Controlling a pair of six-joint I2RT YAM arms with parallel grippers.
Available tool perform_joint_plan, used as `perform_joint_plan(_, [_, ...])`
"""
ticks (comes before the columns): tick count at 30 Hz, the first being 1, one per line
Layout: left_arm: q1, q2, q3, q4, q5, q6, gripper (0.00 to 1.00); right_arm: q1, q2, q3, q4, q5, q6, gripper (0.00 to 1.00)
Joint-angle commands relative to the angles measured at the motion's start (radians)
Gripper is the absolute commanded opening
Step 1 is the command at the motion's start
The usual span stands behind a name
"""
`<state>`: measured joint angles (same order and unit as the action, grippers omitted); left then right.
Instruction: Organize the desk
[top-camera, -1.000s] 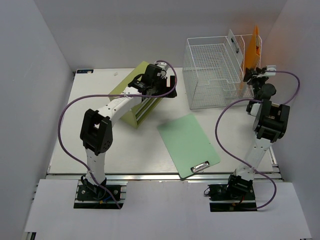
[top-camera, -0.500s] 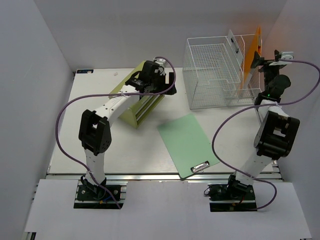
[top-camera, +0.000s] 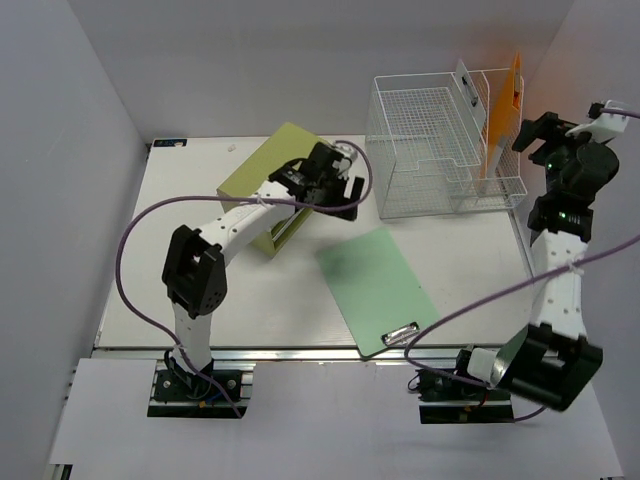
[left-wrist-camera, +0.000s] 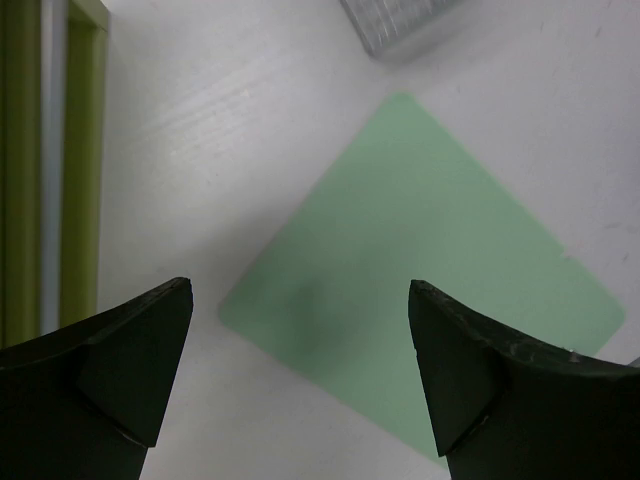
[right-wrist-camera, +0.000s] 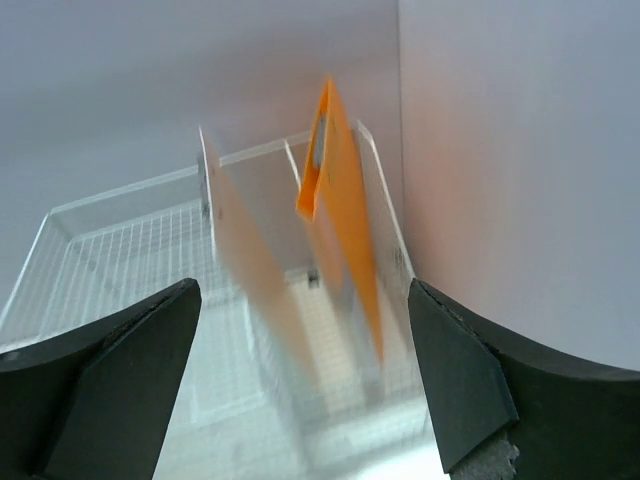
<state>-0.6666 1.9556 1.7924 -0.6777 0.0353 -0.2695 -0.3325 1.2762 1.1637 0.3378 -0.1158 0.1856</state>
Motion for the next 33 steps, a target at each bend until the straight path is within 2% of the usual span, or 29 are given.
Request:
perform_joint_plan(1, [-0.060, -0.099, -0.091, -0.082, -0.072, 0.073, 0.98, 0.007, -0.138, 0.030, -0.414, 0.062, 0.063, 0.89])
perform_joint_plan(2, [-0.062, -0.115, -0.114, -0.068, -0.052, 0.082, 0.98, 0.009, -0.185, 0.033, -0.545, 0.062, 0.099, 0.89])
perform_joint_plan(5, [-0.064, -0.124, -0.169, -0.043, 0.049, 0.122, 0.98, 0.050, -0.295, 0.004, -0.716, 0.065, 0.200, 0.89])
perform_joint_plan(8, [-0.071, -0.126, -0.205, -0.011, 0.144, 0.200, 0.98, 0.067, -0.406, -0.078, -0.769, 0.039, 0.268, 0.89])
perform_joint_plan(10, [-0.073, -0.120, -0.234, 0.016, 0.179, 0.263, 0.98, 0.076, -0.425, -0.066, -0.893, -0.034, 0.275, 0.89])
perform_joint_plan(13, [-0.074, -0.057, -0.187, -0.011, 0.173, 0.314, 0.98, 0.116, -0.431, -0.062, -1.107, -0.103, 0.232, 0.89])
perform_joint_plan(18, [-0.074, 0.028, -0.148, -0.008, 0.149, 0.351, 0.98, 0.226, -0.469, -0.231, -1.276, -0.163, 0.241, 0.89])
perform_joint_plan(25, [-0.074, 0.100, -0.128, 0.033, 0.225, 0.360, 0.98, 0.412, -0.433, -0.401, -1.286, -0.137, 0.310, 0.89])
perform_joint_plan(28, [-0.074, 0.120, -0.126, 0.050, 0.218, 0.354, 0.98, 0.580, -0.393, -0.487, -1.205, -0.111, 0.406, 0.89])
perform_joint_plan(29, [-0.074, 0.132, -0.123, 0.061, 0.210, 0.348, 0.98, 0.671, -0.355, -0.504, -1.174, -0.087, 0.458, 0.89])
perform_joint_plan(33, [-0.073, 0.172, -0.100, 0.066, 0.209, 0.314, 0.98, 0.733, -0.270, -0.529, -1.188, -0.019, 0.509, 0.89])
